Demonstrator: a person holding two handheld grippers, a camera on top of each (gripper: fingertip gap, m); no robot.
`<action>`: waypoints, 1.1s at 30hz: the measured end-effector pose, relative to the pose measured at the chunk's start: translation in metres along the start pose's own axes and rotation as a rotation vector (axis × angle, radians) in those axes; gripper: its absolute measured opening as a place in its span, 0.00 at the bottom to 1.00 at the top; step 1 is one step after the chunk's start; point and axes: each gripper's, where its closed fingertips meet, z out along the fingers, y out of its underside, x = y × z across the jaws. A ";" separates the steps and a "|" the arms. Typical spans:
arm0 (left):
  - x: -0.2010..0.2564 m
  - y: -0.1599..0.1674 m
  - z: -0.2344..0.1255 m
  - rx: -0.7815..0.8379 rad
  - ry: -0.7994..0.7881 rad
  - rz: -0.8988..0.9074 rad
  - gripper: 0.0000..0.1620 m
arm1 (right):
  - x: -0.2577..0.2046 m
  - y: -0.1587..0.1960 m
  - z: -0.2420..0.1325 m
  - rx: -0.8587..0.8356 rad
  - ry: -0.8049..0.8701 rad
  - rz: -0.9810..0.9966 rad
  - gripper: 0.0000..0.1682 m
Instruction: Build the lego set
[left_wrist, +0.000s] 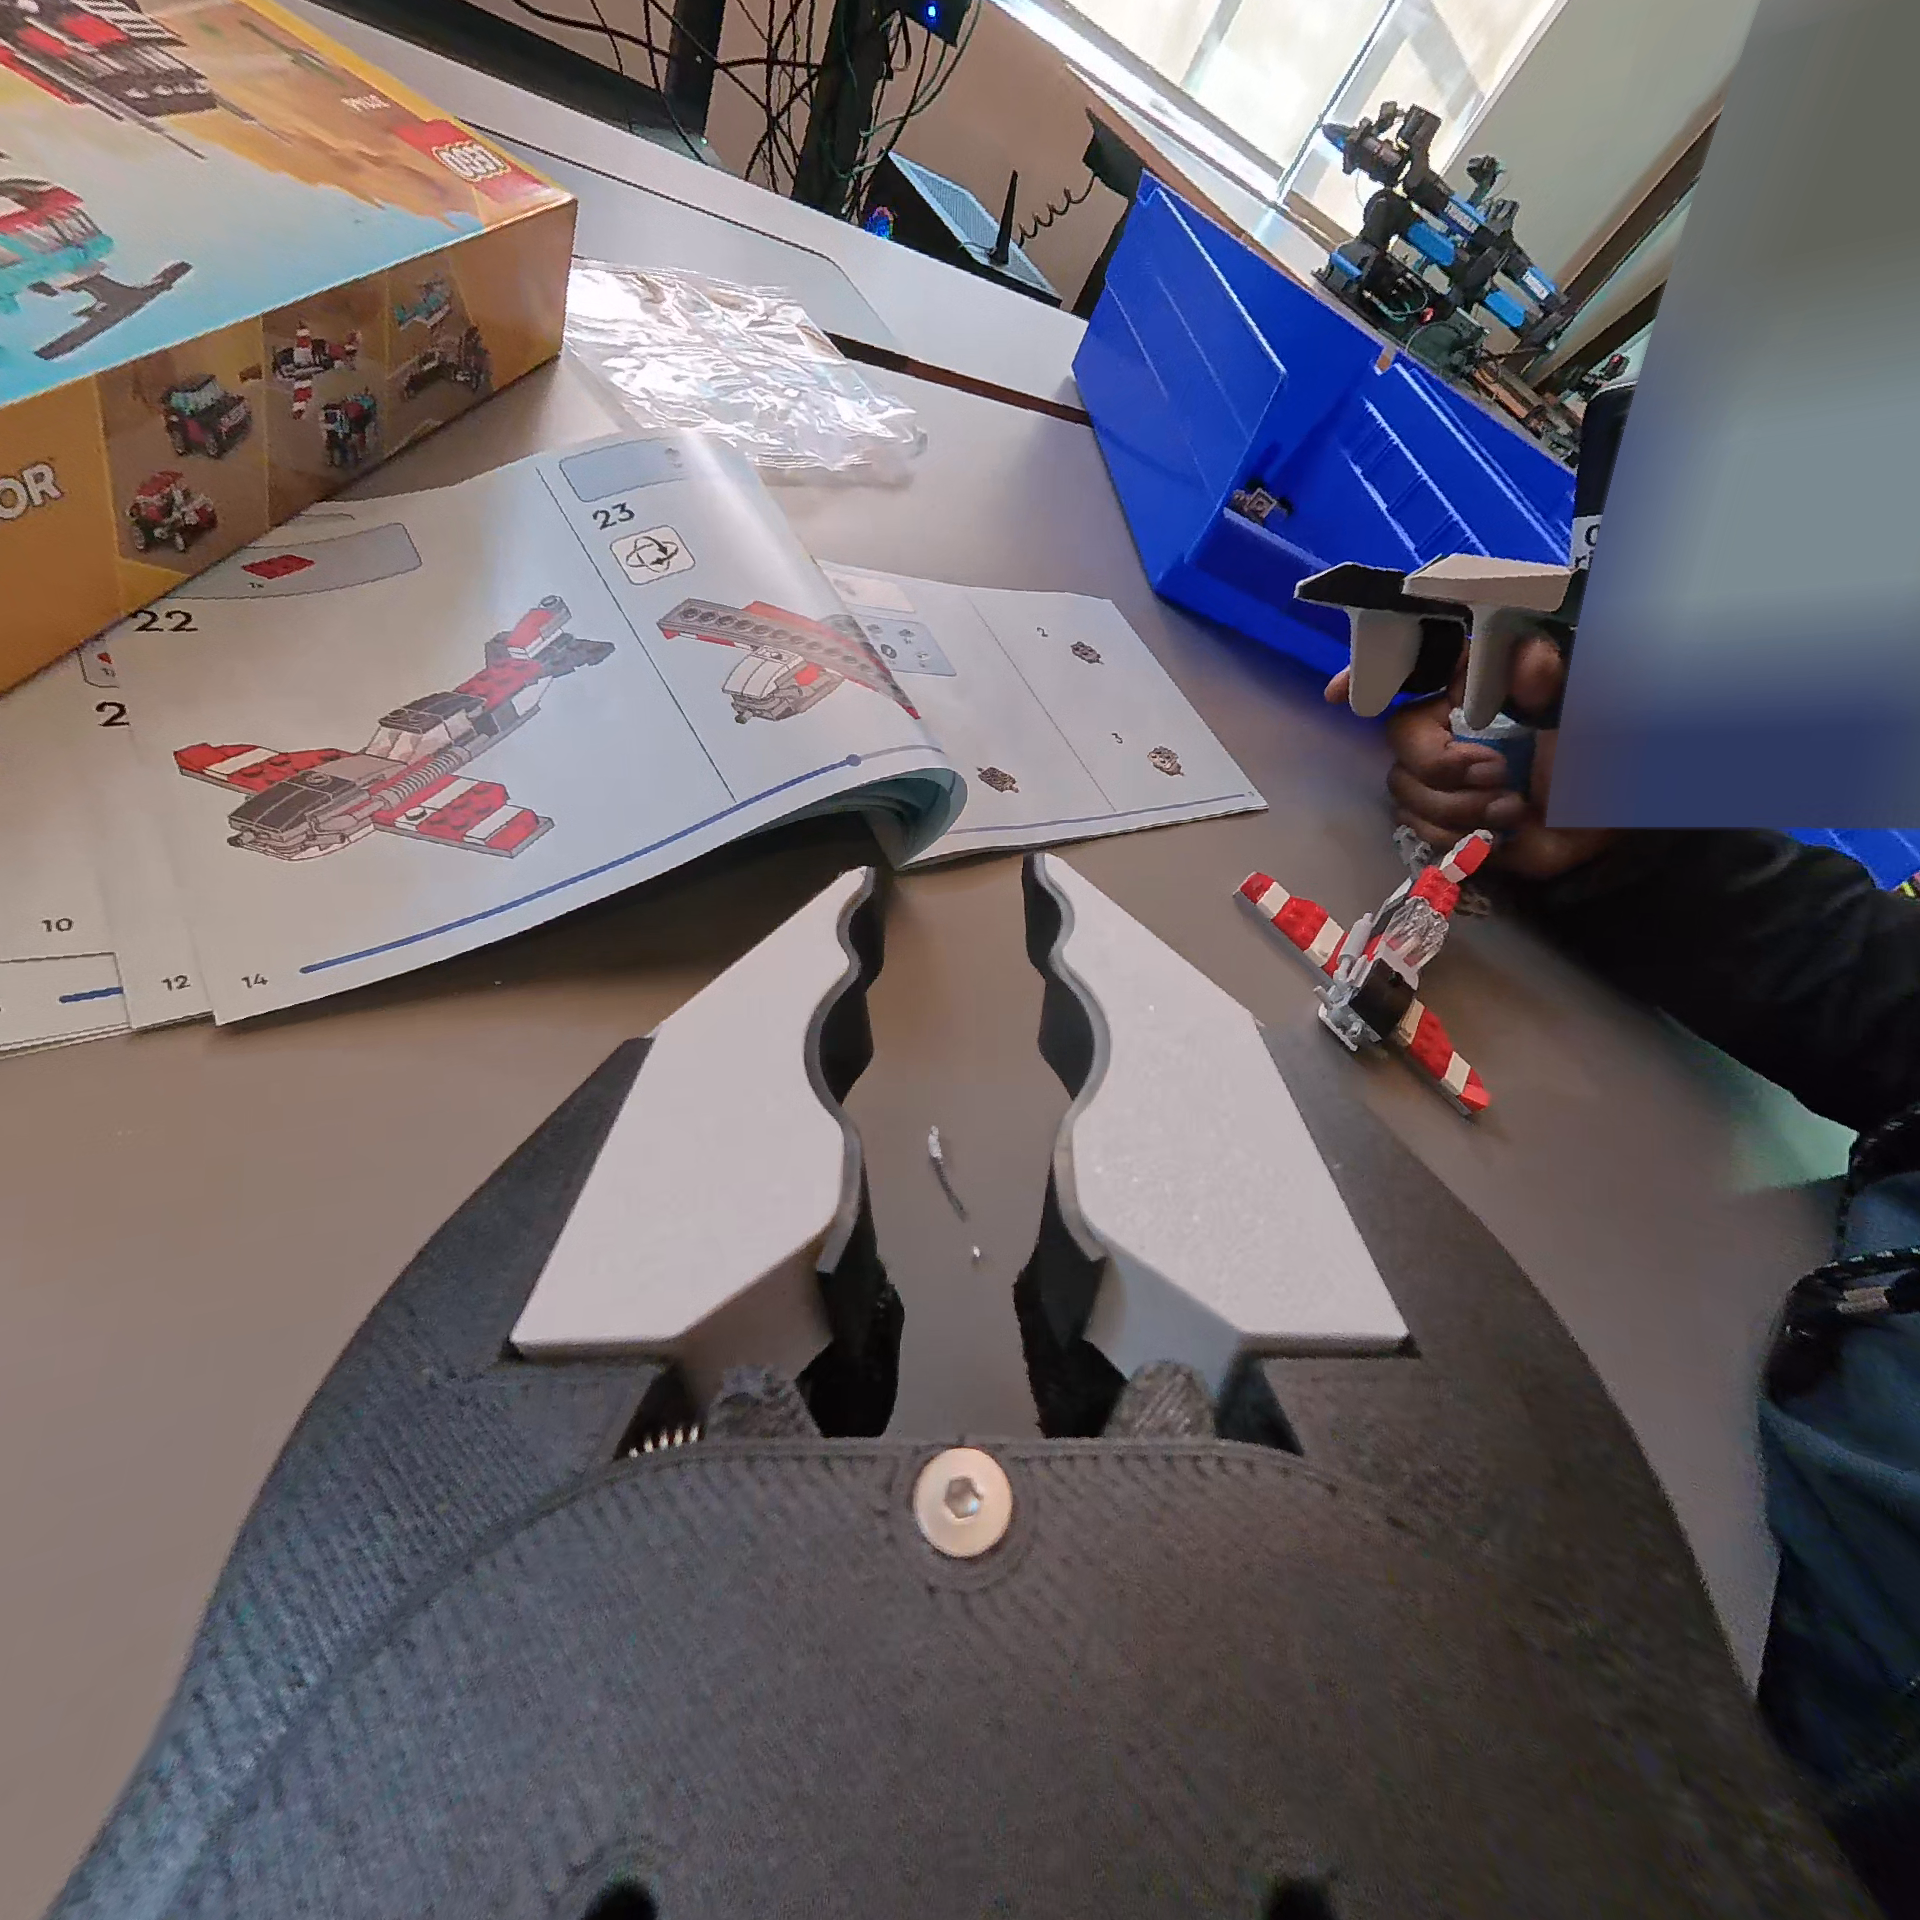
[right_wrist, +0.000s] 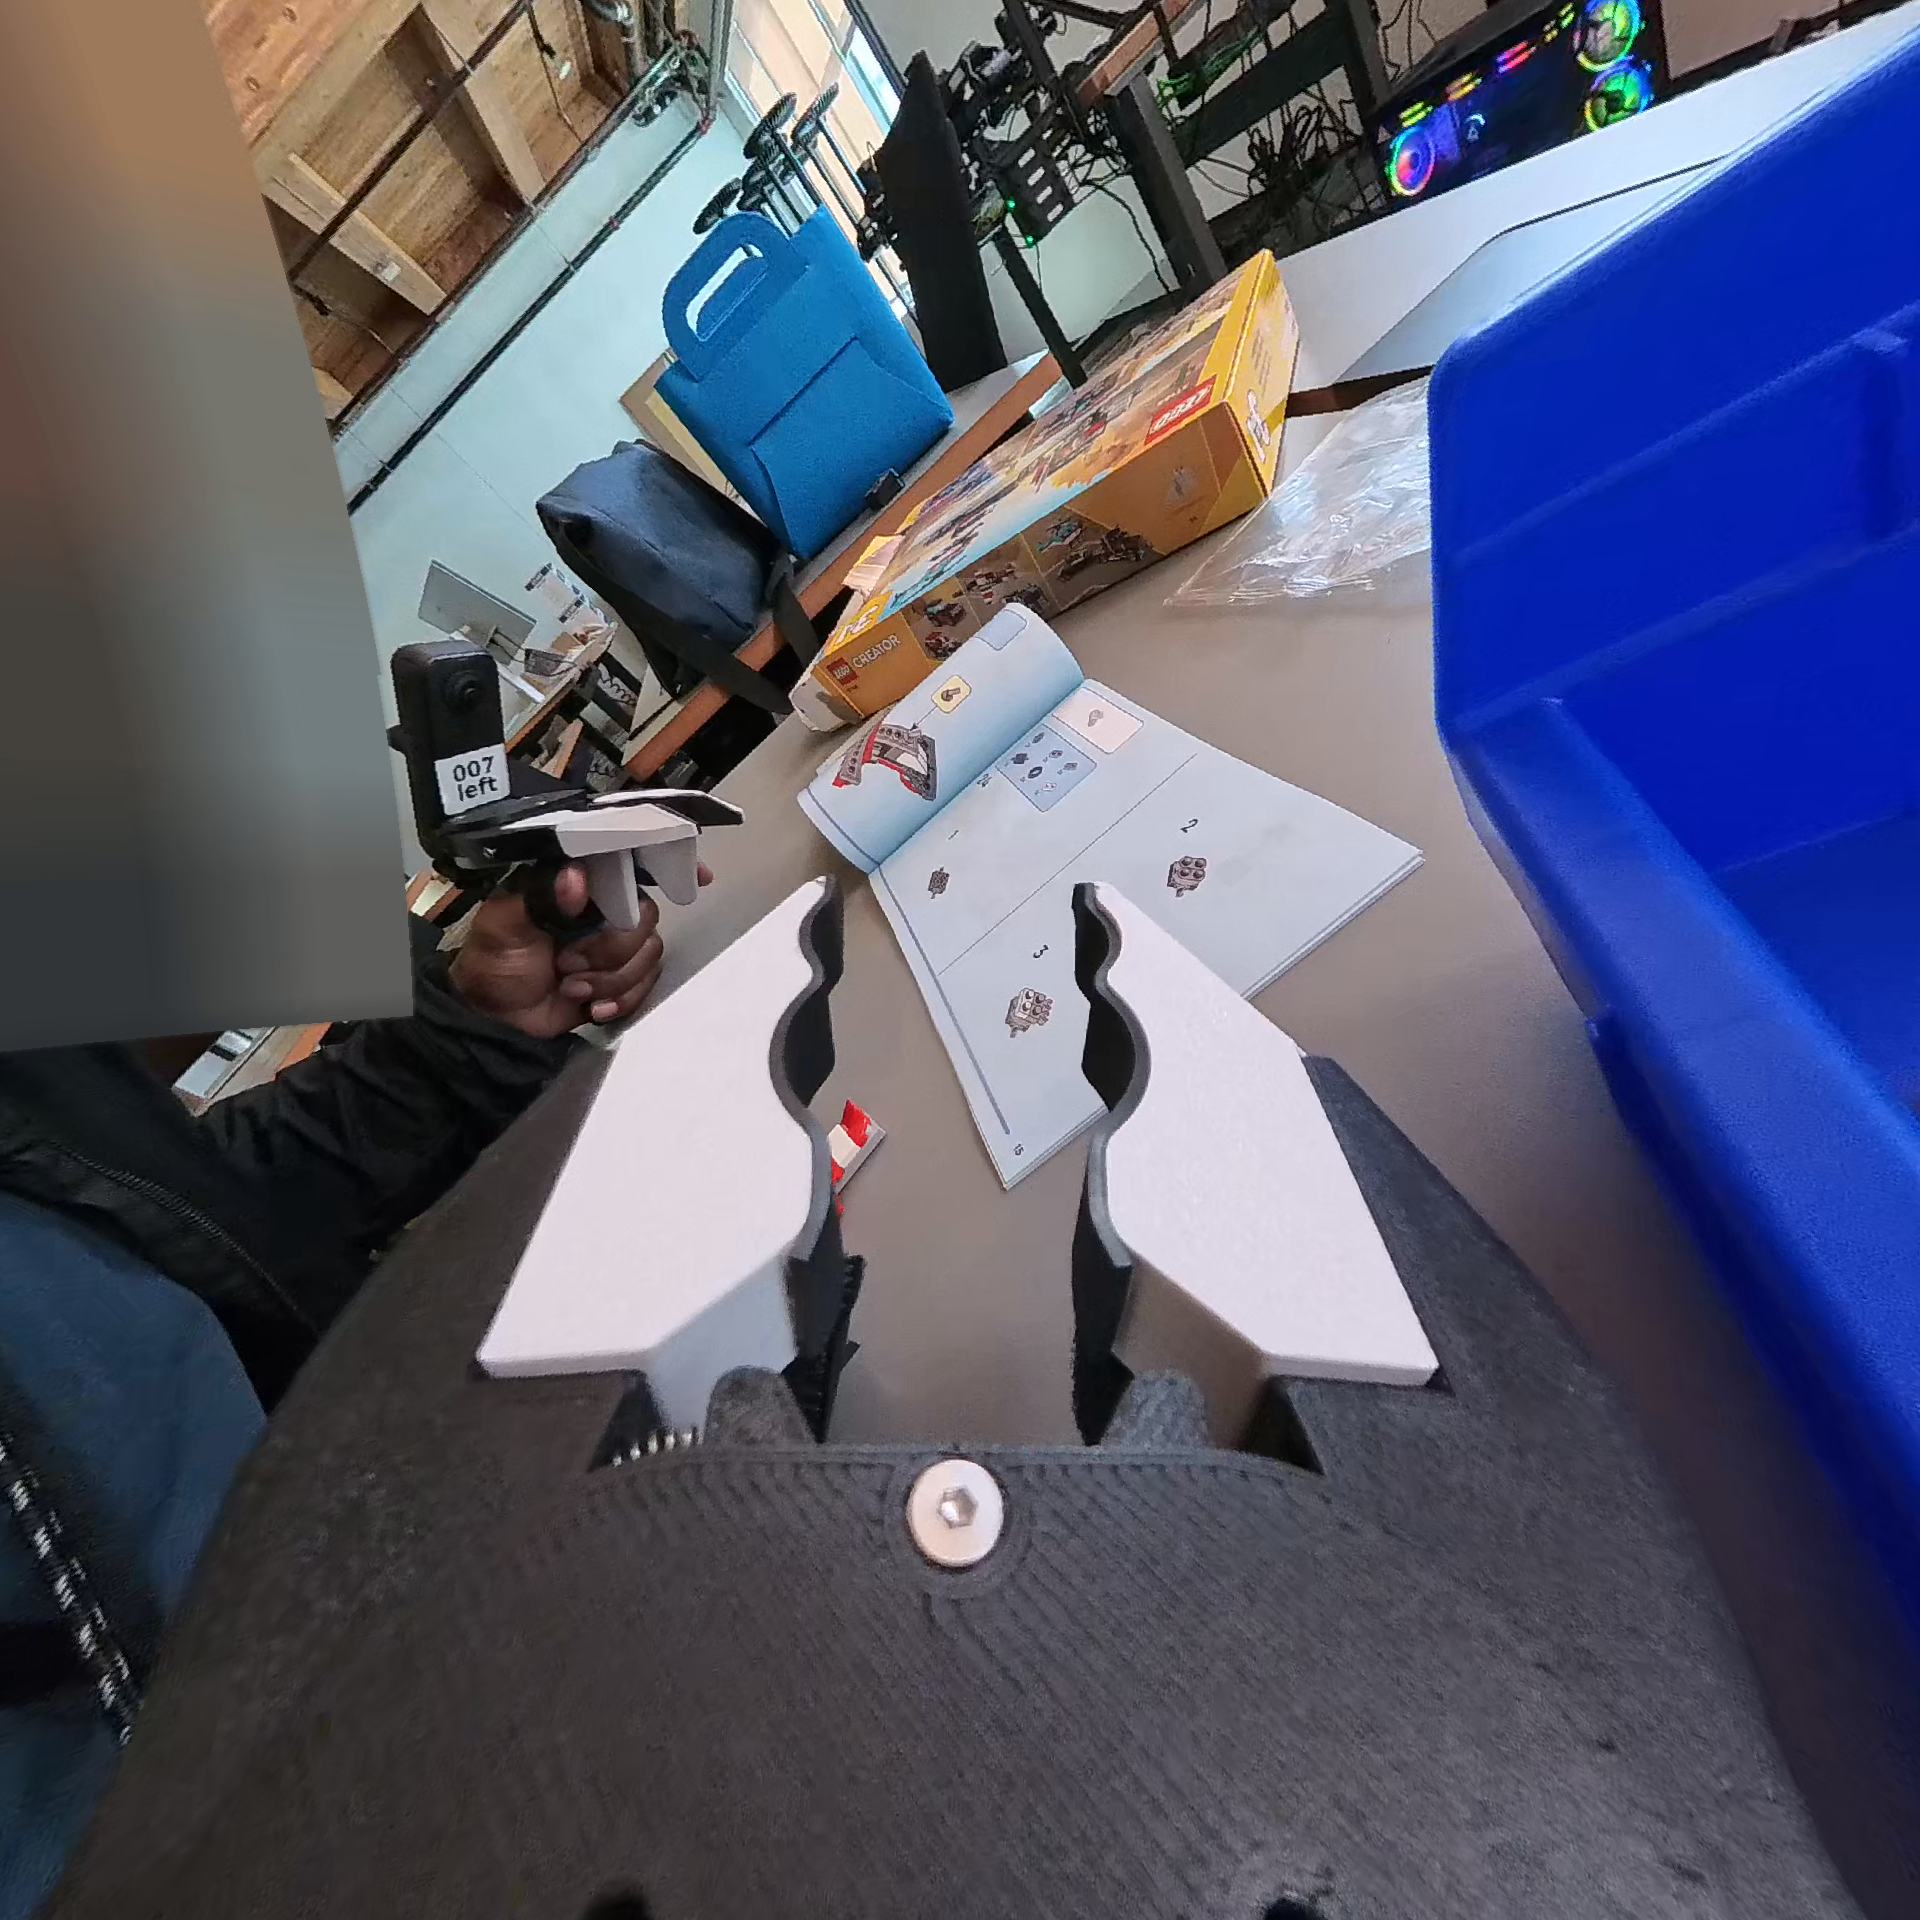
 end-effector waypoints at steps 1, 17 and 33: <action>0.000 0.000 0.000 0.000 0.000 0.000 0.16 | 0.000 0.000 0.000 0.001 0.001 0.000 0.26; 0.008 0.012 0.008 -0.078 -0.042 0.127 0.16 | -0.002 0.000 -0.001 0.010 -0.001 -0.010 0.26; 0.049 0.046 0.044 -0.258 -0.054 0.266 0.17 | -0.002 0.001 -0.004 0.006 -0.011 0.024 0.26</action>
